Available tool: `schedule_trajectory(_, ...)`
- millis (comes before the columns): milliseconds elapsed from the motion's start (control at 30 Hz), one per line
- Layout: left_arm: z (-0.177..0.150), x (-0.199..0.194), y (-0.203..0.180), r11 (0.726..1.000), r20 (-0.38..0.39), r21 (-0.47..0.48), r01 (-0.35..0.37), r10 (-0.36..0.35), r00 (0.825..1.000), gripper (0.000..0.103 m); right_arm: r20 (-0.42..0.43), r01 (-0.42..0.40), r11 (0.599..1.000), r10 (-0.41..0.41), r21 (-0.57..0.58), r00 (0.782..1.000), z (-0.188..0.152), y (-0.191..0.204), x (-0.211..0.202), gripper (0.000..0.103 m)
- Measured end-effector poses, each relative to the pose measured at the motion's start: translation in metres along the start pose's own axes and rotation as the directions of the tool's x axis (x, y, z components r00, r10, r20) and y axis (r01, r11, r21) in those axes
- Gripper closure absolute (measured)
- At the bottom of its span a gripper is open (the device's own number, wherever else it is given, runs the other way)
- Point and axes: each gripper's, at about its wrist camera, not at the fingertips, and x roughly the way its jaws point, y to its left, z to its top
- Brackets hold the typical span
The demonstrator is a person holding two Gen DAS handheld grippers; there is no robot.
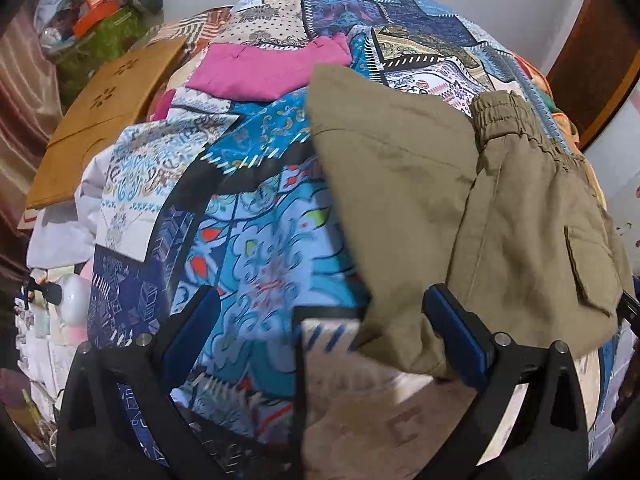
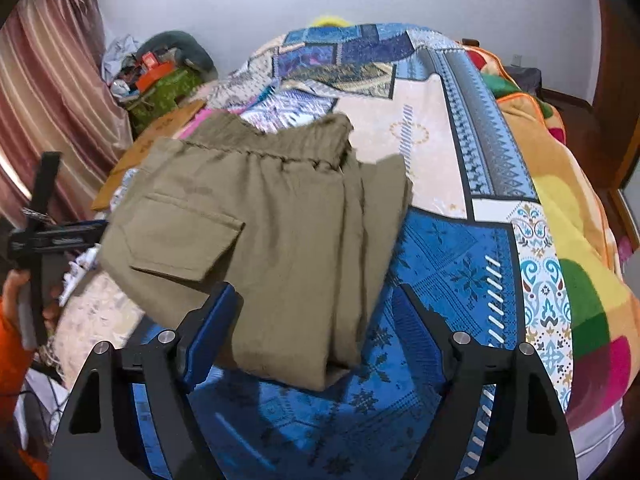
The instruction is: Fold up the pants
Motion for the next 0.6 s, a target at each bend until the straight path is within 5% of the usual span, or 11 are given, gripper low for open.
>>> schedule_trajectory(167, -0.014, -0.006, 0.022, 0.991, 0.030, 0.019, -0.131, 0.131, 0.991, 0.000, 0.000, -0.001, 1.000, 0.001, 0.015, 1.000, -0.001, -0.004, 0.002, 0.026)
schedule_trajectory(333, -0.017, -0.009, 0.047, 0.989, -0.002, -0.023, -0.147, 0.147, 0.989, 0.000, 0.003, 0.043, 0.999, -0.042, -0.012, 0.999, 0.001, 0.000, 0.001, 0.026)
schedule_trajectory(600, 0.024, -0.064, 0.010, 0.998, 0.172, 0.055, -0.010, 0.000, 0.985, 0.000, 0.054, 0.099, 0.994, -0.097, -0.039, 0.994, 0.026, 0.005, -0.019, 0.029)
